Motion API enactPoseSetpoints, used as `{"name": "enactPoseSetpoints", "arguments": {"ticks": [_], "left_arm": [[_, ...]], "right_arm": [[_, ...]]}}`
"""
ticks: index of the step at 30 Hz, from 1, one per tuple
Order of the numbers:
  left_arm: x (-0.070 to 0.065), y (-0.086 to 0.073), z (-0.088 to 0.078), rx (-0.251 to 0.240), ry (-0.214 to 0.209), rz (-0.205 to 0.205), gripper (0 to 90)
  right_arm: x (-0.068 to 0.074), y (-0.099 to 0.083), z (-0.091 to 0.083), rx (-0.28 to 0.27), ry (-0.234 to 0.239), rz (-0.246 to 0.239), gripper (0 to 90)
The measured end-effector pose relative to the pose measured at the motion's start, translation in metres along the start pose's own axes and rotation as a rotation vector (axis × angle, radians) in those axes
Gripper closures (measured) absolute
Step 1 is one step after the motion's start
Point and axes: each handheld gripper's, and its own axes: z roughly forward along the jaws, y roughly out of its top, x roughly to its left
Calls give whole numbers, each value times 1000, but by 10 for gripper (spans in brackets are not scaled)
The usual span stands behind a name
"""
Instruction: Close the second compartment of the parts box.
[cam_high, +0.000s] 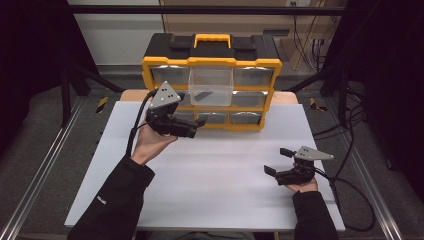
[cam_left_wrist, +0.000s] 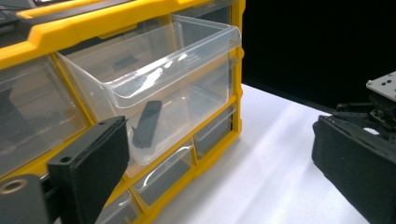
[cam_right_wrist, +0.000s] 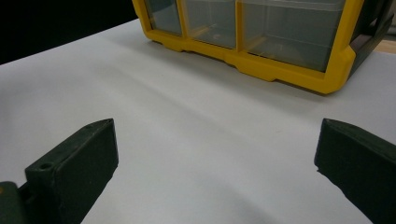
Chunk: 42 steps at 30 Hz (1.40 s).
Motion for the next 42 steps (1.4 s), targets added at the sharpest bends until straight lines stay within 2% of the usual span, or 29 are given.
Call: {"name": "enactPoseSetpoints", "arguments": {"ticks": [6, 13, 21, 32, 42], "left_arm": [[-3, -2, 3, 25, -11, 11, 120], [-3, -5, 6, 37, -22, -2, 212], [-6, -7, 11, 54, -14, 5, 335], [-2, -10, 17, 50, -16, -14, 500], [-1, -11, 20, 48, 1, -13, 634]], "right_arm": [[0, 0, 0, -1, -1, -1, 2], [0, 0, 0, -1, -2, -1, 2], [0, 0, 0, 2, 0, -3, 2], [0, 0, 0, 1, 0, -3, 2], [0, 0, -1, -2, 1, -3, 2]]}}
